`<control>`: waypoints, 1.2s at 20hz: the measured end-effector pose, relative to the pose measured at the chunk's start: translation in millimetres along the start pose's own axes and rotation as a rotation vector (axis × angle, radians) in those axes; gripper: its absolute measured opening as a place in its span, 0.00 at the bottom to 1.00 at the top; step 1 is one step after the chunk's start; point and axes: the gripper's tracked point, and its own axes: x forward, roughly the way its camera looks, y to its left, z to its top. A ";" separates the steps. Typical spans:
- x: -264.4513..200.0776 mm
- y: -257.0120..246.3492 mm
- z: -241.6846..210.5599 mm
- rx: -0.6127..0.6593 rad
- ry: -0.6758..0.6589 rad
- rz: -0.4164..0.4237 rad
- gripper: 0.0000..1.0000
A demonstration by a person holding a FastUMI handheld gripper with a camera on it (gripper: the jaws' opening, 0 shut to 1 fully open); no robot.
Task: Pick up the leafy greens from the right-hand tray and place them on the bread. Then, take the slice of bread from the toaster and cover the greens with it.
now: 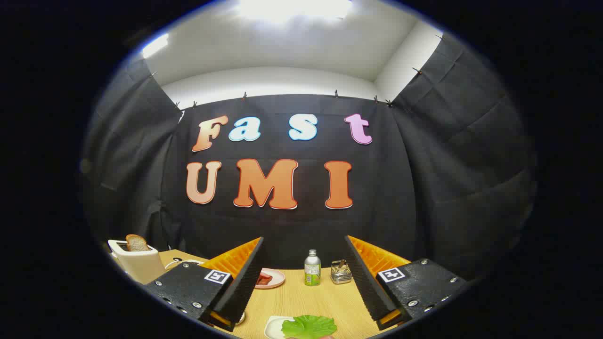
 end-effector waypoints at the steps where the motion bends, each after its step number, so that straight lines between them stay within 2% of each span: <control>1: -0.7 -0.1 1.1 -0.005 -0.007 -0.001 0.98; 15: 3.2 15.1 -7.1 -0.004 0.018 0.034 0.98; 19: 10.8 7.4 -26.8 -0.021 0.091 0.017 0.98; 22: 17.4 -3.1 -48.6 -0.016 0.191 -0.017 0.98; 24: 20.9 -1.6 -66.4 0.010 0.276 -0.003 0.98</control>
